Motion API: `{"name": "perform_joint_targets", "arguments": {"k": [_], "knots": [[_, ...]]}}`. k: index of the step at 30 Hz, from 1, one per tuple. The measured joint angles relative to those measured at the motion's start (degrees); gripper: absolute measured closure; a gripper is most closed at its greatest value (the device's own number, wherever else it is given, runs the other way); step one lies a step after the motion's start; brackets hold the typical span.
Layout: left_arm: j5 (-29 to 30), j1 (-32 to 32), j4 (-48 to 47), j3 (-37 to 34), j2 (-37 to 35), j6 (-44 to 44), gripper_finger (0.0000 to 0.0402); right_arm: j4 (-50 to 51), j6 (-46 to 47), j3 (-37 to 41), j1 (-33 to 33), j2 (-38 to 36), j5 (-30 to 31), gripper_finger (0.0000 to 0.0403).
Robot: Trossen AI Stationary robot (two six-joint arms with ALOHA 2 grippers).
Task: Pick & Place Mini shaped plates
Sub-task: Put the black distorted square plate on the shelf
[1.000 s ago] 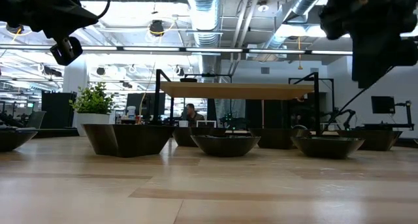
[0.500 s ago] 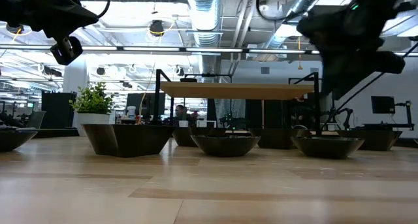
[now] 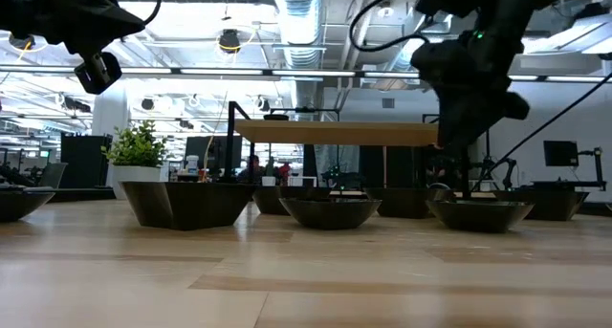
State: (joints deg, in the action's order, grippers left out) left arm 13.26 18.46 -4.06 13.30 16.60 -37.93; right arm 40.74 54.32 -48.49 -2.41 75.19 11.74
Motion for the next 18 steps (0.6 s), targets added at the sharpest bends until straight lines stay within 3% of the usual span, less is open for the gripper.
{"name": "perform_joint_targets", "arguments": {"k": [8, 18], "knots": [[0.1, 0.0, 0.5, 0.0, 0.3, 0.1, 0.0386, -0.7, -8.2, 0.1, 2.7, 4.9, -4.3, 0.0240], [0.2, 0.0, 1.1, 0.0, 0.8, 0.0, 0.0386, -3.8, -12.0, 0.1, 4.8, 9.4, -4.5, 0.0237]]}}
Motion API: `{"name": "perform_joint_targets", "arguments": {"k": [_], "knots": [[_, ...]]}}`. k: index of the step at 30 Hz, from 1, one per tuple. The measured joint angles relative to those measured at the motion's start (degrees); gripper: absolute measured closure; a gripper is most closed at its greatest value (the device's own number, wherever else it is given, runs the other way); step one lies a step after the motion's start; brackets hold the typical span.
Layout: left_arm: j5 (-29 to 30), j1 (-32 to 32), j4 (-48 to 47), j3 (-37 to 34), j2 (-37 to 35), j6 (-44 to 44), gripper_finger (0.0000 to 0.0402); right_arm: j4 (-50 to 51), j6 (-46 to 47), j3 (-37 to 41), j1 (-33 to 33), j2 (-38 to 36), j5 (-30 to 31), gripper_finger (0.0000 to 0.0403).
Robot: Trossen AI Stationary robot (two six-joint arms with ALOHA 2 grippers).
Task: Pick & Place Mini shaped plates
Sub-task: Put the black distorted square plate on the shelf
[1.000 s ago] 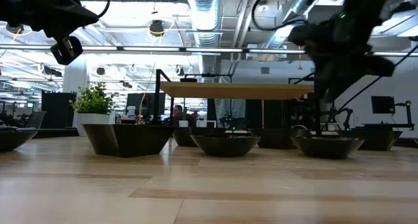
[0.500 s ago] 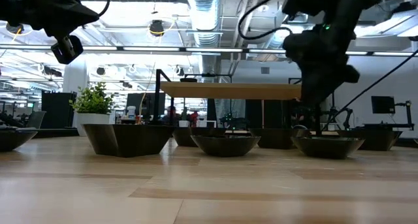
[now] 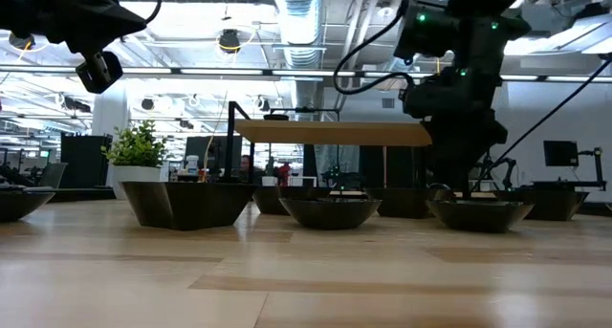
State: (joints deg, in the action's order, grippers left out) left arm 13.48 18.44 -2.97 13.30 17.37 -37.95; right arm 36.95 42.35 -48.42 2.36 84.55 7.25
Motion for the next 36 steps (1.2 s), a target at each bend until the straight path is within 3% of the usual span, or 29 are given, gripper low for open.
{"name": "perform_joint_targets", "arguments": {"k": [10, 30, 36], "knots": [[0.0, 0.0, 1.1, 0.0, 0.3, 0.0, 0.0386, -4.0, -3.8, 0.0, 2.9, 3.7, -4.3, 0.0256], [0.2, 0.0, 1.5, 0.0, 2.6, 0.0, 0.0385, -6.3, -3.9, -0.1, 3.0, 4.2, -4.4, 0.0397], [0.2, 0.0, 1.8, 0.0, 2.6, 0.0, 0.0386, -6.2, -3.4, -0.1, 3.0, 4.2, -4.4, 0.0396]]}}
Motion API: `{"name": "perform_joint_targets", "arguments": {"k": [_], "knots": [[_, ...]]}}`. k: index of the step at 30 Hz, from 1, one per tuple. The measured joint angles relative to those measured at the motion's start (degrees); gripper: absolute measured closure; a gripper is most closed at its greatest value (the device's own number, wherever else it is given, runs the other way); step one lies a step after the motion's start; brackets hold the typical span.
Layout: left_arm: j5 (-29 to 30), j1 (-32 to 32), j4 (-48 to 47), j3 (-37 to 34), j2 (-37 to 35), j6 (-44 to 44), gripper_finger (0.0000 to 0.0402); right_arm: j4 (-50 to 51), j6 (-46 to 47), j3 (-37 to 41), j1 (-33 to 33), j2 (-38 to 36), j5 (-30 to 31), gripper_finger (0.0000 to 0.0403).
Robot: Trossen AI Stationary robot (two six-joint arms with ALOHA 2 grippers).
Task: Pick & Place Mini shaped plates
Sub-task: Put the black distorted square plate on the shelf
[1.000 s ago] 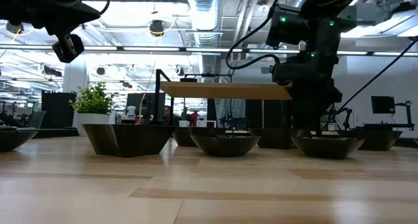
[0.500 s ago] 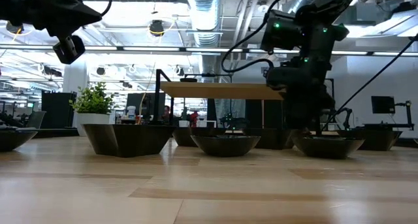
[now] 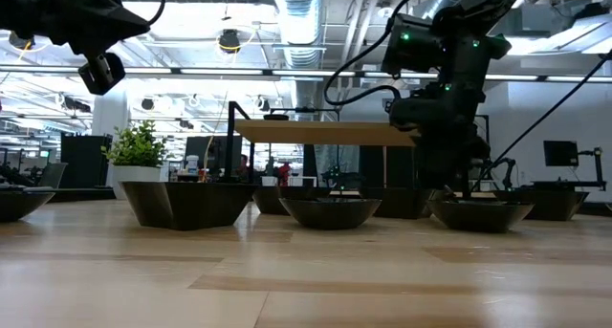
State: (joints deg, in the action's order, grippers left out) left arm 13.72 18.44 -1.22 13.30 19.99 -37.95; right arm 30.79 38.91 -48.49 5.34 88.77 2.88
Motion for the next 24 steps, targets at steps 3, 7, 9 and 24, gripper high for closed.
{"name": "perform_joint_targets", "arguments": {"k": [3, 7, 9, 24], "knots": [[0.0, 0.0, 0.0, 0.0, 0.0, 0.0, 0.0385, 0.4, 0.1, 0.0, -0.1, -0.6, -0.4, 0.0400], [0.0, 0.0, 0.1, 0.0, 0.0, 0.0, 0.0385, 1.8, 0.2, 0.0, -0.1, -3.8, -1.2, 0.0400], [0.0, 0.0, 0.2, 0.0, 0.0, 0.0, 0.0386, 3.4, 0.5, -0.3, -0.1, -6.3, -1.2, 0.0401], [0.0, 0.0, 0.5, 0.0, 0.0, 0.2, 0.0386, 7.0, -10.1, -3.1, -0.8, -23.1, -12.1, 0.0402]]}}
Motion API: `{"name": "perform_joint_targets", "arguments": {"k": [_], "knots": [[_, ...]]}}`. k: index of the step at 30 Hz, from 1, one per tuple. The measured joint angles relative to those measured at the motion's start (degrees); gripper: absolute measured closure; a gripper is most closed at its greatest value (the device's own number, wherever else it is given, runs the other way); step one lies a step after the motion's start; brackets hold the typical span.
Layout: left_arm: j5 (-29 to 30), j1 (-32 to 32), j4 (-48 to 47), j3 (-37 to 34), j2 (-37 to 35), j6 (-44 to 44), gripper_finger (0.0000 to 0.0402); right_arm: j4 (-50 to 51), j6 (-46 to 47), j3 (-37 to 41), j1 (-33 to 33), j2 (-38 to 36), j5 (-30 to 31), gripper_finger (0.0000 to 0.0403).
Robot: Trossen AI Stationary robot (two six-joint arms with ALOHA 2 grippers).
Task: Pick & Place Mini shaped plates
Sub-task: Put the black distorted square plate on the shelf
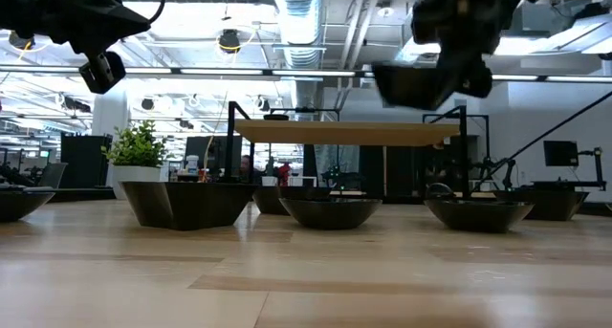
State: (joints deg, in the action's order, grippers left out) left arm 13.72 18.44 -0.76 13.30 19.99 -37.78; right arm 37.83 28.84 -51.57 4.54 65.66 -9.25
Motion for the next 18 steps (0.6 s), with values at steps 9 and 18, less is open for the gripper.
{"name": "perform_joint_targets", "arguments": {"k": [9, 18], "knots": [[0.0, 0.0, 0.0, 0.0, 0.0, 0.0, 0.0385, -3.1, -4.0, 0.0, 0.0, -1.6, -4.5, 0.0403], [0.0, 0.0, 0.4, 0.0, 0.0, 0.0, 0.0385, -10.2, 8.1, -4.6, 3.3, 3.4, -1.3, 0.0403]]}}
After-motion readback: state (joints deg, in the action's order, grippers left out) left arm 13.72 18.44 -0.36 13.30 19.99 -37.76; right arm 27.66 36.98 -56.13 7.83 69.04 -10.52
